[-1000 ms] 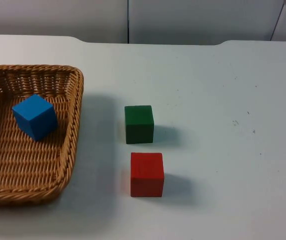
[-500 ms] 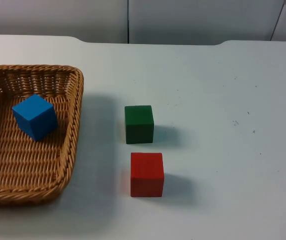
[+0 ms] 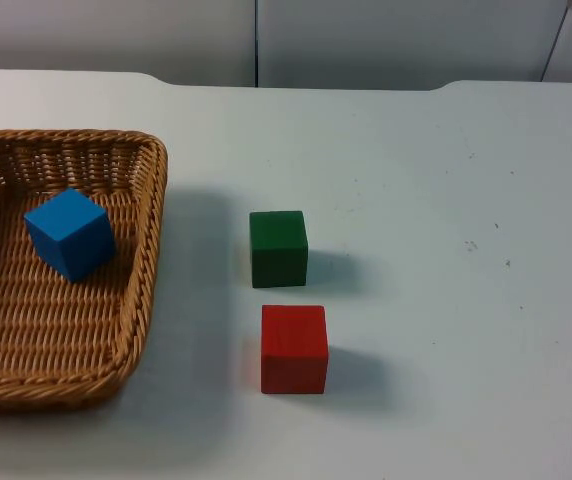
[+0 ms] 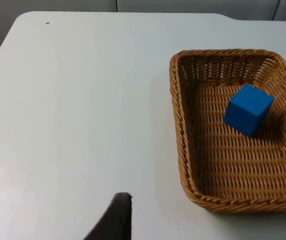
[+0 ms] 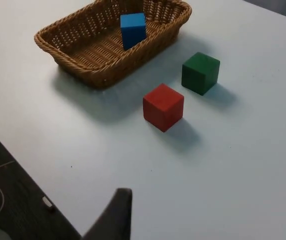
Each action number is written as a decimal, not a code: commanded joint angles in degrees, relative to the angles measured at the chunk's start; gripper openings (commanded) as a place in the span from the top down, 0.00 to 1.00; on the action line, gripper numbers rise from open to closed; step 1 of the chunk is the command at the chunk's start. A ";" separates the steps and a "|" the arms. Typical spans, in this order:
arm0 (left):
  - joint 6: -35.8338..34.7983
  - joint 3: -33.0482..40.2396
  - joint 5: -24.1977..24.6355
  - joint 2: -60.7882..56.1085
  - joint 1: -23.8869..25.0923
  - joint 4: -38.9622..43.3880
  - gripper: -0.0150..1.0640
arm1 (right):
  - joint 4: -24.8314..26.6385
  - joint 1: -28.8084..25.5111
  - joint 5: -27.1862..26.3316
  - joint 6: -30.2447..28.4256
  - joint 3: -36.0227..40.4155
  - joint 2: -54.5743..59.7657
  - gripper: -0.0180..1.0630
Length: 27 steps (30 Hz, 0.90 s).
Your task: Pick up the basket with the left hand and place the blue cube into the basket with the right hand.
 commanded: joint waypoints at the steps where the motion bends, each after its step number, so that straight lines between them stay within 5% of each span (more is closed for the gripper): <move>1: 0.00 0.18 -0.58 -0.21 -0.36 -0.66 0.01 | -0.09 0.12 -0.75 -0.46 0.27 -0.14 0.07; 27: 0.00 0.18 -0.58 -0.21 -0.36 -0.66 0.01 | 2.79 0.12 -0.75 -4.63 0.27 -0.14 0.07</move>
